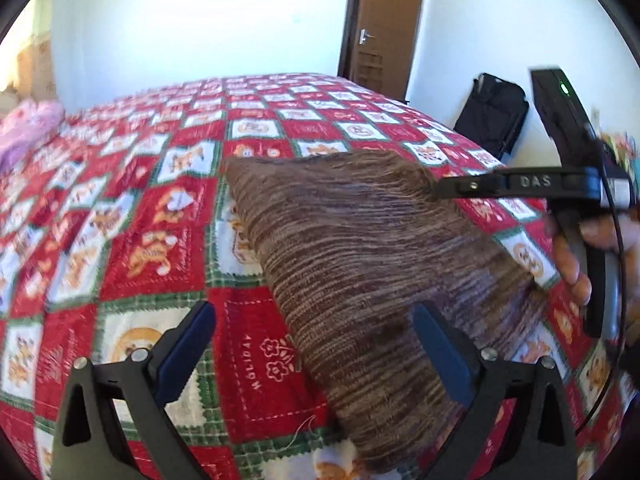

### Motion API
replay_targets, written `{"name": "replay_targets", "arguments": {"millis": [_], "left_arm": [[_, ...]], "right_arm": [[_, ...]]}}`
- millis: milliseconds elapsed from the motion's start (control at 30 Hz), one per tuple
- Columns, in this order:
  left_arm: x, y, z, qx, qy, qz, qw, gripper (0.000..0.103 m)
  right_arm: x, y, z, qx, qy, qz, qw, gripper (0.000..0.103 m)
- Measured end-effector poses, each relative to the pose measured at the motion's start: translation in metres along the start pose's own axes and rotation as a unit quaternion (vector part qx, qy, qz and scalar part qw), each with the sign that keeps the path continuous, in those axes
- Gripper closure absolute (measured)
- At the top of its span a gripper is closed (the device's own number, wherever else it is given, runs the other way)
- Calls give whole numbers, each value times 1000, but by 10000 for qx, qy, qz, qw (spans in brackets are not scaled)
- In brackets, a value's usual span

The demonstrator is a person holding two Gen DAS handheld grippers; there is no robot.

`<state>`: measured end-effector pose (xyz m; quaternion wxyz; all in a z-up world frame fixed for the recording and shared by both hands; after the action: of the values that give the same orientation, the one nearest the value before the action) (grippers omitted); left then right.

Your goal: Fold small clothes

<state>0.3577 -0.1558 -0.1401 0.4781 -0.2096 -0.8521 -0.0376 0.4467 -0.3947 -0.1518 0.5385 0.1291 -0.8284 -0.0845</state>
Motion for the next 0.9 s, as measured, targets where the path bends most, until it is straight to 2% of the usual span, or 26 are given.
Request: {"name": "replay_targets", "arguments": {"millis": [67, 133, 167, 200, 233, 367, 467, 500, 567, 600, 633, 700, 767, 800, 833, 867, 900], "left_arm": [[-10, -1, 1, 72, 183, 98, 9998, 2], [-14, -7, 4, -24, 232, 7, 9997, 2], [-13, -9, 4, -77, 211, -26, 9997, 2], [-12, -10, 4, -127, 183, -45, 9997, 2], [-12, -11, 3, -147, 185, -62, 9997, 2], [-8, -12, 4, -59, 213, 28, 9998, 2], [-15, -18, 6, -174, 300, -19, 9994, 2], [-18, -20, 7, -219, 364, -53, 9991, 2], [-22, -21, 8, -274, 468, -52, 9985, 2], [-21, -22, 8, -286, 461, -24, 9985, 2], [-20, -21, 8, -288, 445, -9, 9986, 2], [-19, -20, 9, -259, 427, 11, 9987, 2], [-16, -19, 10, -215, 373, 27, 9991, 2], [-15, -18, 10, -183, 354, 30, 9992, 2], [-13, -17, 10, -156, 327, 46, 9993, 2], [-13, -17, 10, -138, 316, 51, 9994, 2], [-13, -17, 11, -126, 323, 44, 9994, 2]], "right_arm": [[-3, 1, -5, 33, -45, -115, 9999, 75], [-12, 6, -11, 36, 52, -143, 9999, 76], [-17, 7, -12, 32, 104, -141, 9998, 81], [-23, 10, -12, 57, 181, -67, 9998, 96], [-25, 10, -12, 60, 205, 133, 9997, 96], [-6, -4, -9, -121, -102, 421, 9990, 97], [-22, -12, -8, -17, 179, 446, 9988, 96], [-21, -12, -8, 29, 129, 497, 9987, 96], [-13, -14, -7, -98, 65, 452, 9989, 77], [-7, -15, -5, -194, 43, 423, 9989, 51], [3, -15, 0, -280, -26, 235, 9993, 45], [17, -9, 13, -285, -157, -41, 9995, 45], [25, -1, 31, -195, -146, 13, 9997, 45], [25, 5, 43, -93, -72, -18, 9999, 51], [22, 8, 50, -15, 25, 39, 10000, 78], [16, 10, 60, 78, 186, 219, 9996, 90], [11, 11, 67, 129, 276, 300, 9991, 95]]}}
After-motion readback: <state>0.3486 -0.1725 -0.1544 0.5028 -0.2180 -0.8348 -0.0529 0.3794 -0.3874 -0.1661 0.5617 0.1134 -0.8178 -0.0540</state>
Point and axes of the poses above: each gripper's, at about its wrist camera, not at the fingertips, and x roughly against the way its jaws point, y to its left, z to its underside, the point moved 5 cm from there along -x, roughly the way its jaws point, and after that the axes turned 13 degrees about y, right-handed, at the moved point
